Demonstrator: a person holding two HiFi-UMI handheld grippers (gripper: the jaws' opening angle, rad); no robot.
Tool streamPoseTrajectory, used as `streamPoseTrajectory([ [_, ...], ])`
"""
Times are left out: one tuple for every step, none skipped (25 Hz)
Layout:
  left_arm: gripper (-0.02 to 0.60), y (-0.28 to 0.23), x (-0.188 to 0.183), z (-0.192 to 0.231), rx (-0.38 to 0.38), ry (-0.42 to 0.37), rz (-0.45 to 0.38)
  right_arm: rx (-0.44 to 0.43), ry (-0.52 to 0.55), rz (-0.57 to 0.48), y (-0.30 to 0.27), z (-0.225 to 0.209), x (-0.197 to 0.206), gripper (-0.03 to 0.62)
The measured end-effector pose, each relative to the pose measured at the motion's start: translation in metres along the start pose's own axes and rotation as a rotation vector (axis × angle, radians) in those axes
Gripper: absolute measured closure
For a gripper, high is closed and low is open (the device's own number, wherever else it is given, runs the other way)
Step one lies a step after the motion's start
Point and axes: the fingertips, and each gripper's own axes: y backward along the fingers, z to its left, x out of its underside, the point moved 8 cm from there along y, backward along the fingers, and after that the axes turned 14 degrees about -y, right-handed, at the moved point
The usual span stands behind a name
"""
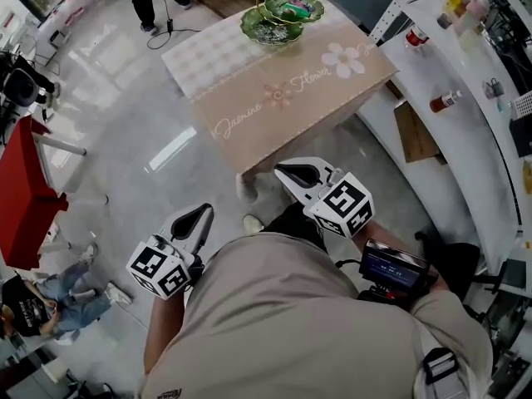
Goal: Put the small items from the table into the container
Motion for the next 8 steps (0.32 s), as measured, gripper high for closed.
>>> streamPoseTrajectory([
  [0.571,-0.0008,0.0,0.0001,0.002,0.0,0.002,0.001,-0.002,0.001,0.0001,-0.0002,0.0001,0.58],
  [0.571,-0.002,-0.0002,0.0003,0.004,0.0,0.004,0.002,-0.002,0.001,0.0002,-0.0007,0.0001,0.58],
  [0.571,-0.0032,-0.0005,0.0004,0.005,0.001,0.004,0.002,-0.002,0.001,-0.0001,-0.0013,0.0001,0.58],
  [0.571,-0.0044,-0.0011,0.0006,0.005,0.0,0.003,0.001,-0.001,0.001,-0.0007,-0.0021,-0.0001,0.58],
  [0.571,-0.0057,-0.0017,0.001,0.006,-0.001,0.002,0.0,0.001,0.0,-0.0014,-0.0028,-0.0003,0.58],
  [0.571,-0.0069,-0.0022,0.0012,0.007,-0.003,0.001,0.0,0.001,-0.001,-0.002,-0.0035,-0.0004,0.58],
  [0.571,-0.0081,-0.0027,0.0014,0.008,-0.004,0.0,0.0,0.001,-0.002,-0.0024,-0.004,-0.0003,0.58],
  [0.571,-0.0094,-0.0032,0.0016,0.009,-0.006,0.0,-0.001,0.001,-0.002,-0.0028,-0.0045,-0.0001,0.58],
])
